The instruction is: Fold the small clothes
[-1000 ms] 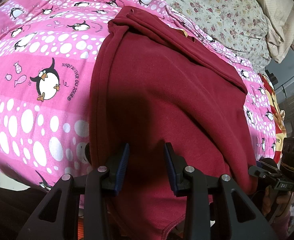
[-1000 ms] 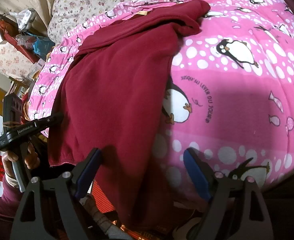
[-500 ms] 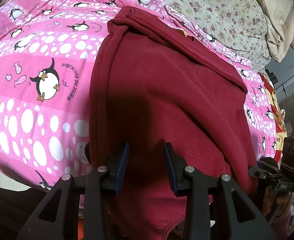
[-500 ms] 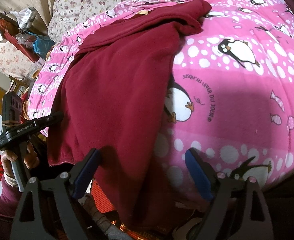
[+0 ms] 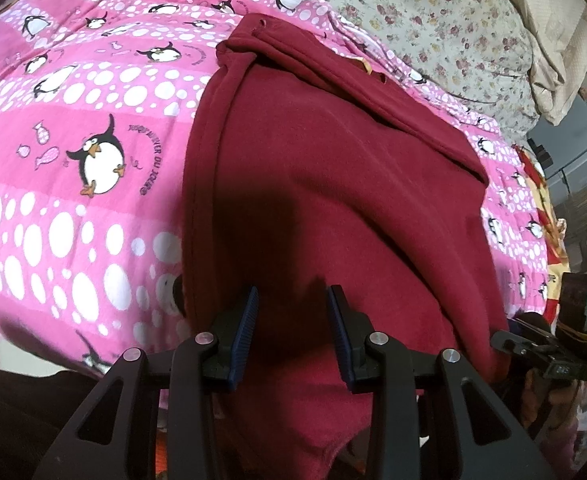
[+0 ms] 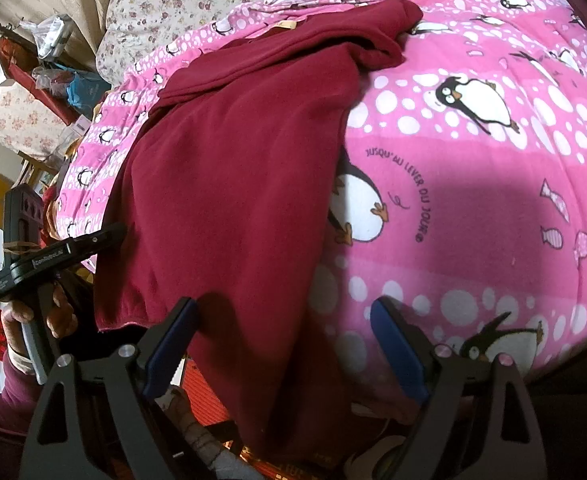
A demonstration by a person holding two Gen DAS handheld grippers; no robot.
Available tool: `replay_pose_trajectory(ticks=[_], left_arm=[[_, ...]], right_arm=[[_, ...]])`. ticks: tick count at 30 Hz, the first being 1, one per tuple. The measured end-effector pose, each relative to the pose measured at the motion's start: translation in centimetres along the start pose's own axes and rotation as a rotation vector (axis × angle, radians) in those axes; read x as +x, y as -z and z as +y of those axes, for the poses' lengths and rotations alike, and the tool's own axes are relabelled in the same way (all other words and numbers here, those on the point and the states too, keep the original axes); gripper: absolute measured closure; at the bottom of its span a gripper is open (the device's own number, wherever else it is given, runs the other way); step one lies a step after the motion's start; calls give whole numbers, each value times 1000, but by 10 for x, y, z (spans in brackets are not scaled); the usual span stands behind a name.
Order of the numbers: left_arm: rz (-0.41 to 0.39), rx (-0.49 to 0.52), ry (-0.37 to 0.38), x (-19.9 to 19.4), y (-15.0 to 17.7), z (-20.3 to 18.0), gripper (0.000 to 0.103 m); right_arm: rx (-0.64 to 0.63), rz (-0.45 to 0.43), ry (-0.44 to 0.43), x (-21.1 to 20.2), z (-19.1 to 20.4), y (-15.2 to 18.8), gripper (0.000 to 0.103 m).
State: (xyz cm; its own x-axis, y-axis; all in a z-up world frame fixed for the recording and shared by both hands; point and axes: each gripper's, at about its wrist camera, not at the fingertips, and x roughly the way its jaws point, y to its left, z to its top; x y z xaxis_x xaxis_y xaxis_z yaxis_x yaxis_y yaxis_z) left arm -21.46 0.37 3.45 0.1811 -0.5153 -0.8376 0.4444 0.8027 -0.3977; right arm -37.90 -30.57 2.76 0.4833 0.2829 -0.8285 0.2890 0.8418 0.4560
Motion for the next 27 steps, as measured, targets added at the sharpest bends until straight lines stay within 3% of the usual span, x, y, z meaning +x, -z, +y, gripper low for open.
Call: replay_pose_trajectory(ticks=[4, 10, 21, 27], left_arm=[[-7, -8, 1, -14, 14, 5, 89], [49, -27, 4, -12, 36, 16, 89], [128, -21, 14, 12, 47, 9, 88], [128, -78, 54, 15, 45, 16, 88]], right_arm=[[-4, 9, 15, -11, -7, -1, 12], [45, 21, -45, -21, -18, 5, 12], [2, 81, -67, -12, -8, 19, 12], [9, 84, -79, -7, -5, 21, 12]])
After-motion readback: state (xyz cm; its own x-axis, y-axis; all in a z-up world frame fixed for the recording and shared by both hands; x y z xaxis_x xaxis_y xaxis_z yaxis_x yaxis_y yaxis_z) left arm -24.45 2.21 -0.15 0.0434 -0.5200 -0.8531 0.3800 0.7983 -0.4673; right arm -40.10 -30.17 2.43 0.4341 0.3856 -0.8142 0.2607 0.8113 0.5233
